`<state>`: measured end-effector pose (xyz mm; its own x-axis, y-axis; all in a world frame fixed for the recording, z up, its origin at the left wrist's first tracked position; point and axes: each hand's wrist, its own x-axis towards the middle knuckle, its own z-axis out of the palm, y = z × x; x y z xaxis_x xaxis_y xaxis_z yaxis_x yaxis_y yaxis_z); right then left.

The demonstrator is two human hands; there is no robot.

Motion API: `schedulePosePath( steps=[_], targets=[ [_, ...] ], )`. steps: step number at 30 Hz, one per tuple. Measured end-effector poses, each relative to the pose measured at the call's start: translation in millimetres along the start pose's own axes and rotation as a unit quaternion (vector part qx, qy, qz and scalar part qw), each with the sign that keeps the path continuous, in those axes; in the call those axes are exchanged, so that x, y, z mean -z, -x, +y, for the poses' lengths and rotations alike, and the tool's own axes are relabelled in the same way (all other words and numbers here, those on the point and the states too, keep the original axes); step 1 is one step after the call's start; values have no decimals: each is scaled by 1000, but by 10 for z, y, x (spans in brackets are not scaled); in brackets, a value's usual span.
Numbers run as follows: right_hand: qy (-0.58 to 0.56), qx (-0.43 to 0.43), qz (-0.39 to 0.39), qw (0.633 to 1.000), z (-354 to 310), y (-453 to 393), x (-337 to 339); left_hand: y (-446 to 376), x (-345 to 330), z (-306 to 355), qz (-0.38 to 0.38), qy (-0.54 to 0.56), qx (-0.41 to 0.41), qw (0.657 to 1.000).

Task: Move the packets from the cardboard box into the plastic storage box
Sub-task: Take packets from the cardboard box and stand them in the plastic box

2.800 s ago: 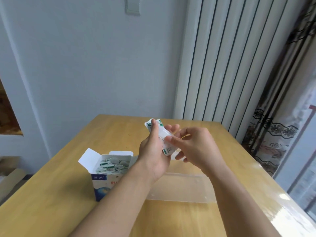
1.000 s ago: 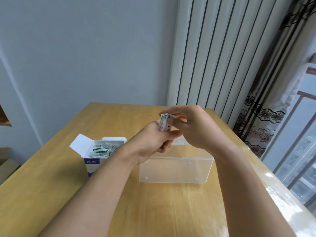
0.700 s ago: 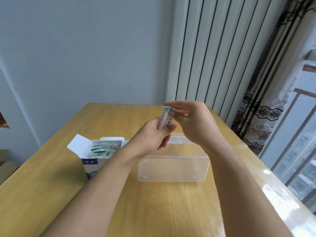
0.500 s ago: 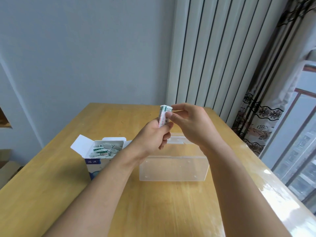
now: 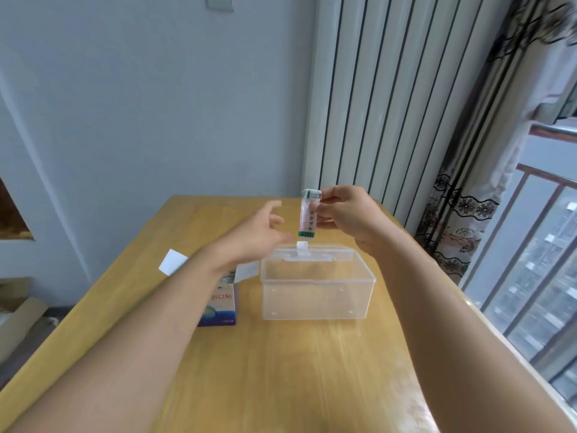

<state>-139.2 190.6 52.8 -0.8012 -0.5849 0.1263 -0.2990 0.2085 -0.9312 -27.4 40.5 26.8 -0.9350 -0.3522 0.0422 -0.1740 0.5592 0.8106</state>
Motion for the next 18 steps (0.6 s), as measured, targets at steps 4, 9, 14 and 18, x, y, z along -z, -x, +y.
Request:
schedulePosePath(
  steps=[4, 9, 14, 18],
  targets=[
    [147, -87, -69, 983, 133, -73, -217, -64, 286, -15, -17, -159, -16, 987],
    [238, -188, -112, 946, 448, -141, -534, -59, 294, -79, -206, -400, 67, 891],
    [272, -264, -193, 905, 532, -229, -698, -141, 183, -189, -215, -408, 77, 884],
    [268, -294, -224, 890, 586, -289, -816, -195, 168, -218, -204, -421, 74, 881]
  ],
)
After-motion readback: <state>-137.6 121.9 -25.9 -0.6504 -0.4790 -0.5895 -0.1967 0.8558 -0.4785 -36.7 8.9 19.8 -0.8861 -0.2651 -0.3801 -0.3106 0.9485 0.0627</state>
